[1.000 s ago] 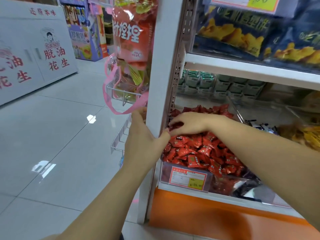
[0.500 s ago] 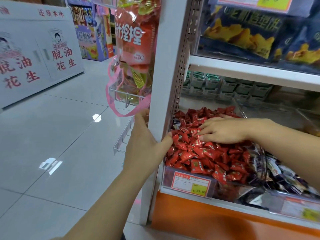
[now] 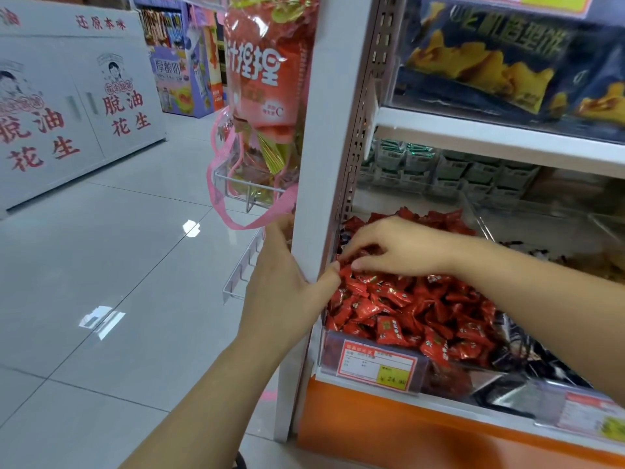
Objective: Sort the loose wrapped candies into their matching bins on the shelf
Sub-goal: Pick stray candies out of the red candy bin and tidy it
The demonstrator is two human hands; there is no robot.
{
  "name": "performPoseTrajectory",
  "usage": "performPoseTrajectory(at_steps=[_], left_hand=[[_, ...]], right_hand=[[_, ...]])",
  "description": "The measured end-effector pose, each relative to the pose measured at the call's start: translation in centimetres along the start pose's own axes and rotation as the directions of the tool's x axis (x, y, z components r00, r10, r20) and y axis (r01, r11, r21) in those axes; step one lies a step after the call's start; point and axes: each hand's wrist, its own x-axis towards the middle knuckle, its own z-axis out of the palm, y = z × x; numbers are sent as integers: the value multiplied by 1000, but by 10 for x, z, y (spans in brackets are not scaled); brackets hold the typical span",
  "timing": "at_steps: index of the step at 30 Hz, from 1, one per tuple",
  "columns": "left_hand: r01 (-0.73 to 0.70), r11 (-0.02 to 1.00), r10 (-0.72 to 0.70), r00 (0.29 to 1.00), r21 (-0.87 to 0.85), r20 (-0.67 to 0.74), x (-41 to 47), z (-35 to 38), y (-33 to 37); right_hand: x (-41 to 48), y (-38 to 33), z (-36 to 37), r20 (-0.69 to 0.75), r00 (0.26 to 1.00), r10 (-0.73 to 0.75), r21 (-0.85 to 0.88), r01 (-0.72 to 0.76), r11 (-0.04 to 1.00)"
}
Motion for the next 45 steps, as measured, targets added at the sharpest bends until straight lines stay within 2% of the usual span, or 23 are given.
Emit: performPoseTrajectory(at_steps=[3,7,11,20,22,25,27,30,32,35,40,42,45], left_hand=[[-10,1000,10,1000,8,4,0,0,1],[-14,1000,13,1000,15,12,0,0,1],[-11,1000,11,1000,0,22,1,0,0],[-7,1000,7,1000,-2,19,1,0,-2],[-13,1000,13,1000,-6,15,1,0,-2],[-18,1000,18,1000,-5,5,2,0,-3],[-27,1000,27,1000,-7,2,2,1,-4],[-29,1000,29,1000,-7,6,2,1,-4],[-22,1000,22,1000,-5,8,2,0,-3],[-25,1000,25,1000,-6,3,2,0,-4],[-45,999,45,999,-11,-9,2,1,-6],[-45,999,45,999,-21,-12,2,1,-6],[-38,999,37,999,-39,-33,0,4,-3]], right_hand=[[4,4,14,188,982,-19,-72,33,997],[-8,27,9,234,968,88,-224,-34,974],[-19,41,0,185,975,119,-291,-61,955],[-9,62,-1,107,966,236,-196,-213,957],[-8,53,-5,61,973,225,-147,-214,966],[-2,31,-5,-19,992,128,-108,-130,986],[5,20,1,-13,995,99,-202,-100,974],[12,17,10,49,974,222,-406,-184,895],[14,20,14,63,959,276,-434,-223,873],[14,21,17,8,965,261,-370,-240,897],[6,18,11,-180,961,209,-284,-254,925],[-4,16,5,-235,946,225,-170,-268,948],[-31,5,-4,-307,909,282,96,-266,959]])
